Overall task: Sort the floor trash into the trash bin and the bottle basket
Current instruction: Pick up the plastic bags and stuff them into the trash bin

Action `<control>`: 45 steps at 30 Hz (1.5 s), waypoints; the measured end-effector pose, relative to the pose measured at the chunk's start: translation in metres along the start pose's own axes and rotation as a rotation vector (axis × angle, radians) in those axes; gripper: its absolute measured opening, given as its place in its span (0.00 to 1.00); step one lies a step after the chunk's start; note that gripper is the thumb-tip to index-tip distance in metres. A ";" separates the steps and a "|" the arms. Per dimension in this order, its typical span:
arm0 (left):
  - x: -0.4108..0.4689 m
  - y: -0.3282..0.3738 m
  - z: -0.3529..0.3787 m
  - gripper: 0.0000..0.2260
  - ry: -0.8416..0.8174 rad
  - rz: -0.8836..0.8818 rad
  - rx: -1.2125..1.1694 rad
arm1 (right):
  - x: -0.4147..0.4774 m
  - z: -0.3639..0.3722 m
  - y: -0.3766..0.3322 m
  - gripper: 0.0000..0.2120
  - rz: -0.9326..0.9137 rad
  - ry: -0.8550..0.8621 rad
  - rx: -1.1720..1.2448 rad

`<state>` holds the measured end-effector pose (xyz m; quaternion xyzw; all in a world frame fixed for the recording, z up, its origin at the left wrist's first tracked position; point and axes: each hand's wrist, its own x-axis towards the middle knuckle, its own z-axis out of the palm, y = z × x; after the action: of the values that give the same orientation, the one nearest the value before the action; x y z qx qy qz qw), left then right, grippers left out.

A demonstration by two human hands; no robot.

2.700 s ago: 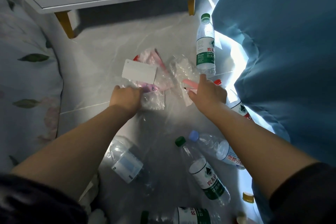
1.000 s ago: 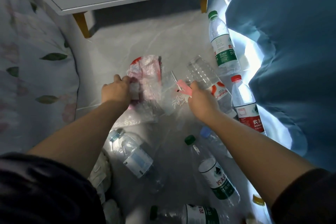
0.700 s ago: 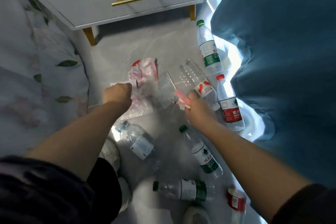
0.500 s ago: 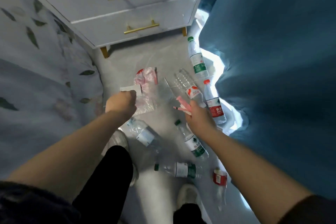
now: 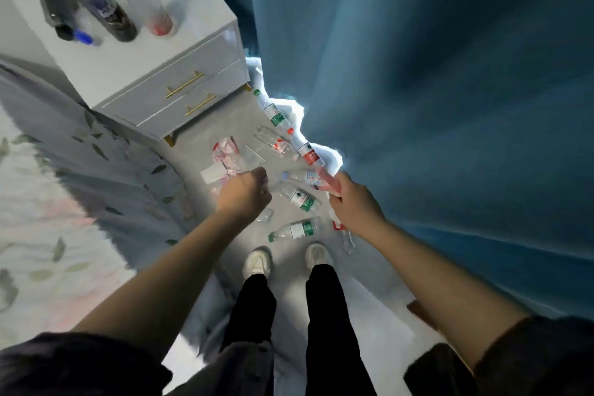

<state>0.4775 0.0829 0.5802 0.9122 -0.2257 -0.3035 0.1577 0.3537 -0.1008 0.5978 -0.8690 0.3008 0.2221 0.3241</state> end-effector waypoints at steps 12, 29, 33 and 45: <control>-0.155 0.187 0.049 0.03 -0.159 0.579 0.209 | -0.249 -0.031 0.130 0.07 0.345 0.399 0.219; -0.399 0.441 0.343 0.06 -0.465 1.153 0.515 | -0.590 0.075 0.435 0.10 0.906 0.638 0.480; -0.427 0.474 0.404 0.07 -0.542 1.269 0.635 | -0.634 0.103 0.467 0.04 1.049 0.743 0.635; -0.509 0.550 0.616 0.15 -0.754 1.398 0.974 | -0.694 0.204 0.607 0.06 1.347 0.814 1.001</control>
<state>-0.4447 -0.2185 0.5878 0.3758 -0.8625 -0.2876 -0.1793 -0.5897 -0.0651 0.5994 -0.2815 0.8926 -0.1139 0.3333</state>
